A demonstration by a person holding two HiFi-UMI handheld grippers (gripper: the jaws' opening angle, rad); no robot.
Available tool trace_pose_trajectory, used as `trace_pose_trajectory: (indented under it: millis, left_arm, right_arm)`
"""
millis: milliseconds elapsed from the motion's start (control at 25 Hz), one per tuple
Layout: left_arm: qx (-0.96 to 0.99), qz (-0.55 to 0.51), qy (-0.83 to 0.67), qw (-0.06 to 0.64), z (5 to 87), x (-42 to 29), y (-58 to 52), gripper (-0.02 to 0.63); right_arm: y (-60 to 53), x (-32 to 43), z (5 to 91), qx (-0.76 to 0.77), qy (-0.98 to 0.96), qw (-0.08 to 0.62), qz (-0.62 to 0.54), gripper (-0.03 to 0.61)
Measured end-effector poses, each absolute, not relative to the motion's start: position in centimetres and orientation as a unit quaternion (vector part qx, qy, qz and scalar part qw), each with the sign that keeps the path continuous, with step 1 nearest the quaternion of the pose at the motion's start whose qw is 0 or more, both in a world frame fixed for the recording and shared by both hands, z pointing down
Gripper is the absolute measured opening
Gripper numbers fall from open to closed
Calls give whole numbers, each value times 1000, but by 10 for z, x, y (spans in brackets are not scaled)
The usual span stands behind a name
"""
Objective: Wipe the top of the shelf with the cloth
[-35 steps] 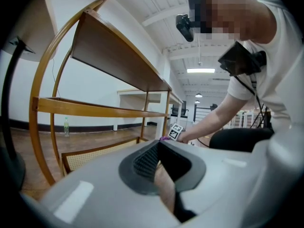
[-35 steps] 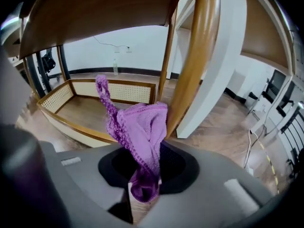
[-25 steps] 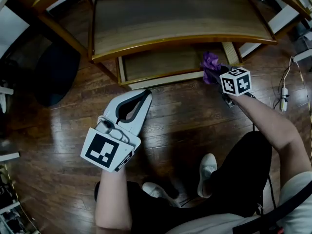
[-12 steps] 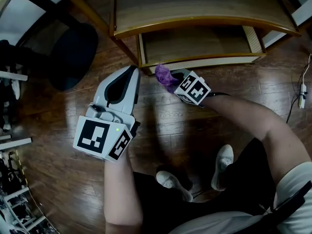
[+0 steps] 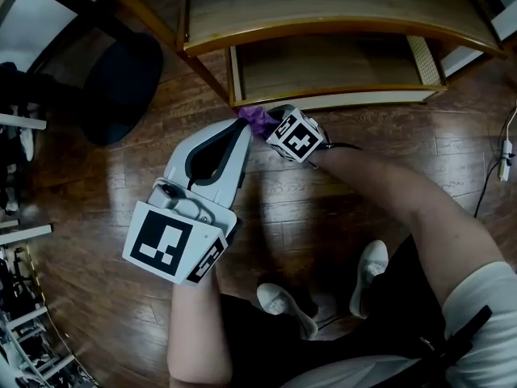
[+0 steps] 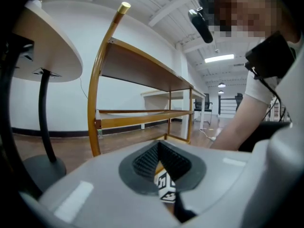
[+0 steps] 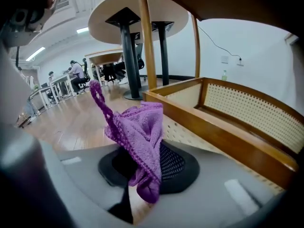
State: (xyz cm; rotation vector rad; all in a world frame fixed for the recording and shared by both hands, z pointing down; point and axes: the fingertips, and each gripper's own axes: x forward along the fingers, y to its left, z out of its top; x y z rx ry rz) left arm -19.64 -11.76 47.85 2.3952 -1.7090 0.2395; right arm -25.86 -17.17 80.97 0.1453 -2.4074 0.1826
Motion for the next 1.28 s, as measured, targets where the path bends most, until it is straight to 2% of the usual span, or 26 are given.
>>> trace_pose_trajectory:
  millis: [600,1280]
  left_arm:
    - [856,101,-496,108,510,-130,-142,18]
    - [873,129,-456,114,534,-97,-140,18]
  right_arm:
    - [-268,-86,820,166,-895,401,99,98]
    - [-397,211,855,382,-778,477,143,98]
